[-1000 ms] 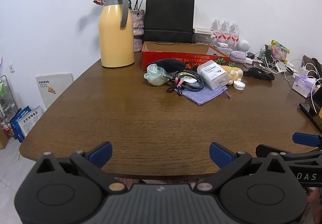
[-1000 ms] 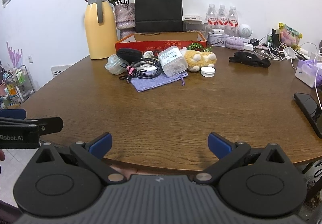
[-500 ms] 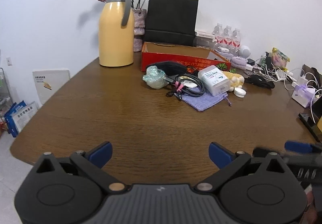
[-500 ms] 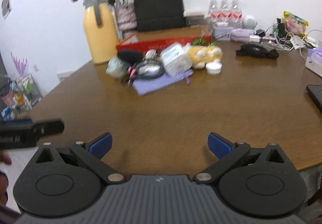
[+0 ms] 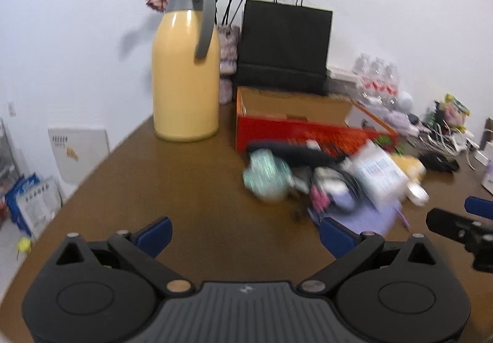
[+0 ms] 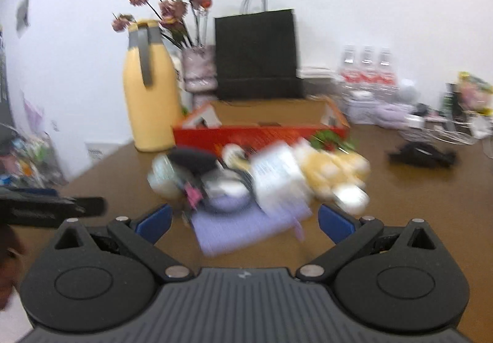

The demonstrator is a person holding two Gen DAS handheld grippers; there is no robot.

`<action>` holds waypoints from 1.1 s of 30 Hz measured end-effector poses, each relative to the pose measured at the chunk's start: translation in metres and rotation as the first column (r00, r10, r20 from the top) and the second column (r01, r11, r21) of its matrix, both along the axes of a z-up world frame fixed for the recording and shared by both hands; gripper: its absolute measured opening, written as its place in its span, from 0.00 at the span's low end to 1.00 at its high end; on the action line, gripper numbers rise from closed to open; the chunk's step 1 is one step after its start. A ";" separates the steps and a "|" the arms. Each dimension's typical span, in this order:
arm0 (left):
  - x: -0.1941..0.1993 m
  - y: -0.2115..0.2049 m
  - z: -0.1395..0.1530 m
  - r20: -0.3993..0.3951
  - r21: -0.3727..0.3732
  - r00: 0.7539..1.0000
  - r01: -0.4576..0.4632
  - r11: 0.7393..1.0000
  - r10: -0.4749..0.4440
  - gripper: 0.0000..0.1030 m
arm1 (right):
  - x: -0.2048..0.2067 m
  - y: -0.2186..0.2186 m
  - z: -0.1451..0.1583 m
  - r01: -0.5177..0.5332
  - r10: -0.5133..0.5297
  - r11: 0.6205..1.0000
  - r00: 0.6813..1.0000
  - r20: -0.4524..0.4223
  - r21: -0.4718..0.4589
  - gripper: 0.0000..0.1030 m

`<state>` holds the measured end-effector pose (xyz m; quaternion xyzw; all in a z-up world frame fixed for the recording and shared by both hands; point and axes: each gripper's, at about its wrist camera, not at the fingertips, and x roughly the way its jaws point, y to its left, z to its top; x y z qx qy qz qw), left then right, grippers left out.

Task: Organize objects
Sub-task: 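Reach into the pile and grasp the navy glasses case with the right tool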

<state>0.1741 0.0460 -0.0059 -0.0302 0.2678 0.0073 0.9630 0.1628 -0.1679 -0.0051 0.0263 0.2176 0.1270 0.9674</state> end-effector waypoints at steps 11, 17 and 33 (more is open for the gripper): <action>0.095 0.037 -0.002 -0.004 0.021 0.994 -0.110 0.994 0.110 0.89 | 0.166 0.072 -0.008 -0.187 0.205 0.976 0.965 -0.165 0.115 0.75; 0.083 0.040 -0.003 -0.010 0.021 0.995 -0.095 0.995 0.095 0.90 | 0.149 0.068 0.002 -0.232 0.249 0.963 0.961 -0.123 0.135 0.62; -0.012 -0.041 -0.030 -0.095 -0.088 0.961 0.250 0.964 -0.258 0.89 | -0.007 -0.040 -0.027 -0.237 0.239 0.971 0.939 -0.246 0.037 0.72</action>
